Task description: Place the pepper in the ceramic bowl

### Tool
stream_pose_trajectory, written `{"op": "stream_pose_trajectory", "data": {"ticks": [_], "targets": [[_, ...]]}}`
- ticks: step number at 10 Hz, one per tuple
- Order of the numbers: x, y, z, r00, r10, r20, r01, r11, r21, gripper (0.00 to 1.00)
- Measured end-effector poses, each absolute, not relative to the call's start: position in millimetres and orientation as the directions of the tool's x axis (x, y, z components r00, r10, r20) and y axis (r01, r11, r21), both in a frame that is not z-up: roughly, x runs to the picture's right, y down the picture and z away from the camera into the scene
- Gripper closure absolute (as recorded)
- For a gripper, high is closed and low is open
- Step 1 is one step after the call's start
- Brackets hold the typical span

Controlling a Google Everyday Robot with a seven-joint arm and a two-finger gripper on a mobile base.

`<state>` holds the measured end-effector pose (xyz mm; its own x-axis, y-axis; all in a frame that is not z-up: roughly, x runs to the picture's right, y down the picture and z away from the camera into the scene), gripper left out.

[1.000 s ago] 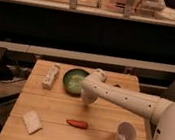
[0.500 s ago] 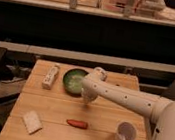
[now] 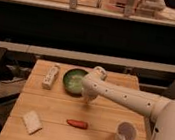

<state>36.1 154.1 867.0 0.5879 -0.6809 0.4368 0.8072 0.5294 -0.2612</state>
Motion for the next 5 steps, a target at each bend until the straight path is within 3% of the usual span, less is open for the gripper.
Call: {"op": "stream_pose_trajectory", "data": {"ticks": [1, 5], "targets": [[36.4, 153.9, 867.4, 0.587, -0.682, 0.437, 0.808, 0.529, -0.261, 0.82], [13.4, 161.3, 855.3, 0.483, -0.622, 0.617, 0.866, 0.442, -0.232, 0.41]]}}
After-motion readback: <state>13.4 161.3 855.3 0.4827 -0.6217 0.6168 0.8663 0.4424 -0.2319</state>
